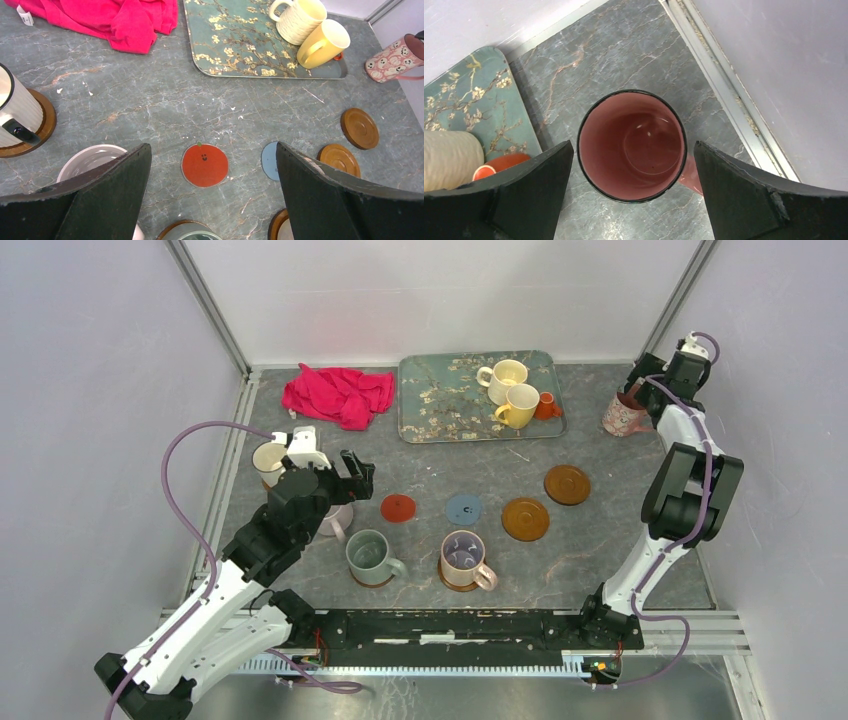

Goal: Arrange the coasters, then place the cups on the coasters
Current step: Pick up the cup at the corner of the board.

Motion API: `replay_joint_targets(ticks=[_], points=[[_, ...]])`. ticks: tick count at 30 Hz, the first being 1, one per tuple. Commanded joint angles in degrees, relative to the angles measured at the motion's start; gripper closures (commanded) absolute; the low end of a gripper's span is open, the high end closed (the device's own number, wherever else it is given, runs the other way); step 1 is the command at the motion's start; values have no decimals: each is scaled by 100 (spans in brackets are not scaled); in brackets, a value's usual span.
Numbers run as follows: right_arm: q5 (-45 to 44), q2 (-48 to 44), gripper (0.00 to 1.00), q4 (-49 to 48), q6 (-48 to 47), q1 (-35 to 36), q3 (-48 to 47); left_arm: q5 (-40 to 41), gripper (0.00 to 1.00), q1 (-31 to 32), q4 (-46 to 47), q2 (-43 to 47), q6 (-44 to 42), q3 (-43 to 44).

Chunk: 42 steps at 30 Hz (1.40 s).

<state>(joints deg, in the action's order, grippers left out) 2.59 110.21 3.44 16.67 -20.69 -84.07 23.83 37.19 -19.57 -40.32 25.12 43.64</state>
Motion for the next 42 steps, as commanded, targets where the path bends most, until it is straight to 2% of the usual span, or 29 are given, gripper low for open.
replay_joint_targets(ticks=[1, 15, 35, 42], points=[[256, -38, 2, -271, 100, -10, 29, -2, 0, -28, 188, 76, 142, 13], [628, -153, 2, -448, 369, 9, 438, 11, 0, -27, 208, 94, 133, 5], [635, -870, 2, -353, 553, 612, 866, -37, 0, -28, 235, 147, 133, -13], [21, -935, 2, 137, 241, 1094, 934, -37, 0, -28, 234, 147, 137, -20]])
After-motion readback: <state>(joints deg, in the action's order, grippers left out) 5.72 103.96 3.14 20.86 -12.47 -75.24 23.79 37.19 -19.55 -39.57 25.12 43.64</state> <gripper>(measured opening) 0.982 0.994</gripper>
